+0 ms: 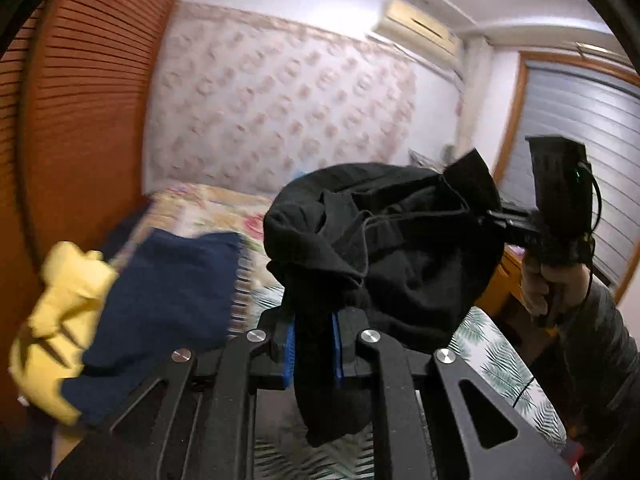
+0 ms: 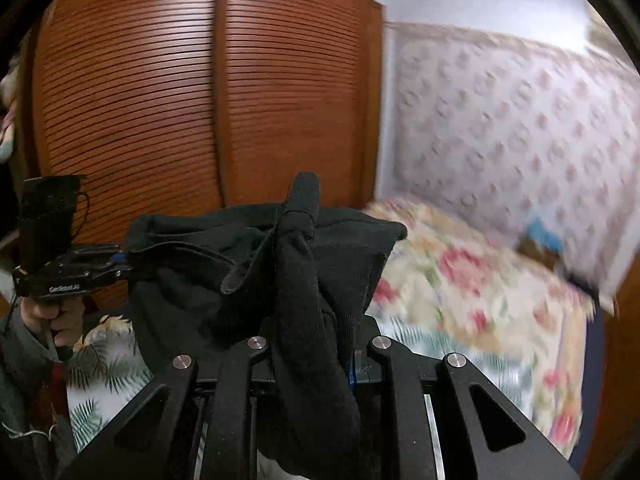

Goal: Fold small clothes

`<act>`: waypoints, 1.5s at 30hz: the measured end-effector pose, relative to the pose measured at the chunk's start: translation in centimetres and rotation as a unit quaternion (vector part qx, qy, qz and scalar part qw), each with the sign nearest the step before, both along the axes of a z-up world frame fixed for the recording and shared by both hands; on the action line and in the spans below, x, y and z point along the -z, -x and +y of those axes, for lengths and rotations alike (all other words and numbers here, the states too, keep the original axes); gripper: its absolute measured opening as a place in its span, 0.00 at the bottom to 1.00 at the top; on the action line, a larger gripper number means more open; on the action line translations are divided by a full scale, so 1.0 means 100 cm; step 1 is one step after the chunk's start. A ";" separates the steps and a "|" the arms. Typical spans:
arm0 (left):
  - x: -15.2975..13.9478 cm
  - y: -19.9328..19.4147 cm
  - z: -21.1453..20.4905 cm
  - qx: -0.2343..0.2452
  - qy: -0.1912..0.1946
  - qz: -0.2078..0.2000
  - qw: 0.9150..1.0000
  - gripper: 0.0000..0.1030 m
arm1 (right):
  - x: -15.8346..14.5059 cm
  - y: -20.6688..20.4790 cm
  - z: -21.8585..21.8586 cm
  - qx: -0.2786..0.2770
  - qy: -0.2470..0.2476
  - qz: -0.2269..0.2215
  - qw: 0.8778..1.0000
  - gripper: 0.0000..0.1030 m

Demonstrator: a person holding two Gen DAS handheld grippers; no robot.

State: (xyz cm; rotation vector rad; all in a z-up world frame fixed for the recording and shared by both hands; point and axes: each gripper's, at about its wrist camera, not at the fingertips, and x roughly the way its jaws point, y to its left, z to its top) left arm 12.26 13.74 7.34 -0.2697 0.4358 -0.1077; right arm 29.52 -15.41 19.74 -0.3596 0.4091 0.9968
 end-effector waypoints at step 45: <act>0.010 0.068 -0.067 -0.014 -0.094 -0.035 0.995 0.81 | 0.083 0.223 0.041 0.250 -0.092 -0.009 0.964 0.87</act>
